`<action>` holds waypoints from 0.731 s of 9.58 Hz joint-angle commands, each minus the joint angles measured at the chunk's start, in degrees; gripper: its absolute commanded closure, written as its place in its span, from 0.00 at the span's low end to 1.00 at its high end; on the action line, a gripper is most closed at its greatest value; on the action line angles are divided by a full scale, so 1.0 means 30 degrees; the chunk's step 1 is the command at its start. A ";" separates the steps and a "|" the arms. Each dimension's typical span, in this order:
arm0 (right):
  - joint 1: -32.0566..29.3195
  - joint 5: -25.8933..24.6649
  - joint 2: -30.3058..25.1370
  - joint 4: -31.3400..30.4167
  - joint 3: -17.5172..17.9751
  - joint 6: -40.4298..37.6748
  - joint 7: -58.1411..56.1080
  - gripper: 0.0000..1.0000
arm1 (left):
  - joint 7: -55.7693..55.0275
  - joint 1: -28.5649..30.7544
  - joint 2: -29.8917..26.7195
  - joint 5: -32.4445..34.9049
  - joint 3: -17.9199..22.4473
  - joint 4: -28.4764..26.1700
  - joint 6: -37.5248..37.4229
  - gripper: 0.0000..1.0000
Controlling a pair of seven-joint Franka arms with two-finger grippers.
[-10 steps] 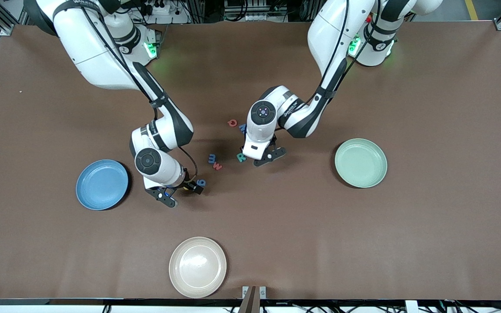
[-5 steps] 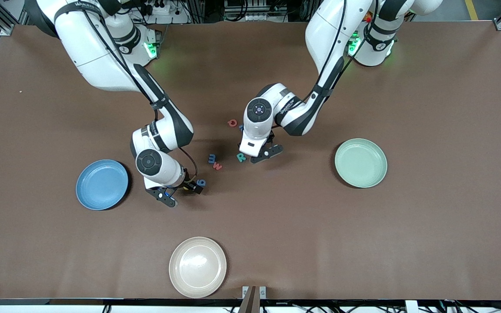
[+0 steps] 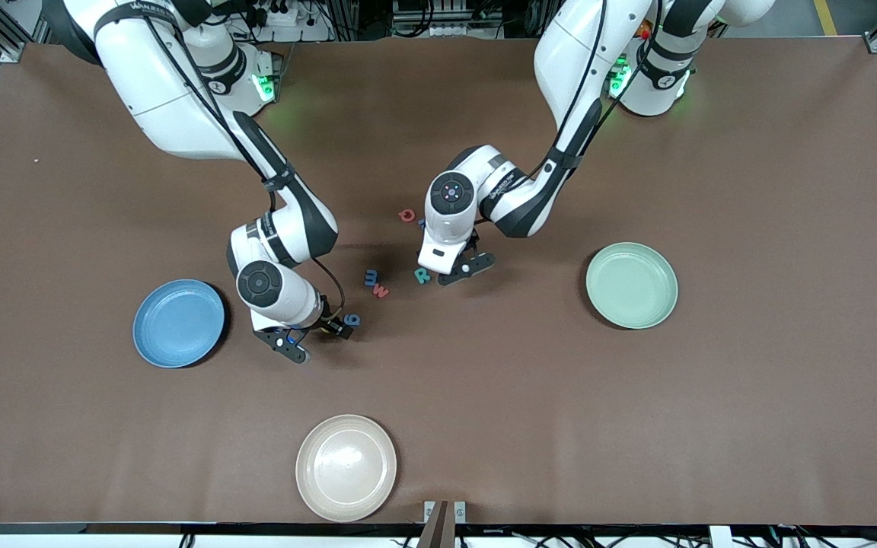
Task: Sort upper and lower case letters into plates
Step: 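Lift the yellow H with the left gripper while the right gripper lifts the u, then drop the H in the green plate while the right gripper carries the u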
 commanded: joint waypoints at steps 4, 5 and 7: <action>-0.0306 -0.0395 -0.0284 -0.0716 -0.0039 0.0483 0.0258 1.00 | 0.5175 0.2401 -0.1841 0.0481 0.0100 0.0170 -0.3470 0.90; -0.0451 -0.0395 -0.0633 -0.0687 -0.0039 -0.0069 0.0112 1.00 | 0.7540 0.3337 -0.2545 0.0481 0.0100 -0.0004 -0.4437 0.91; -0.0920 -0.0395 -0.1803 -0.0657 -0.0039 -0.1242 -0.0765 1.00 | 1.2673 0.5736 -0.3660 0.0481 0.0100 -0.0908 -0.6376 0.92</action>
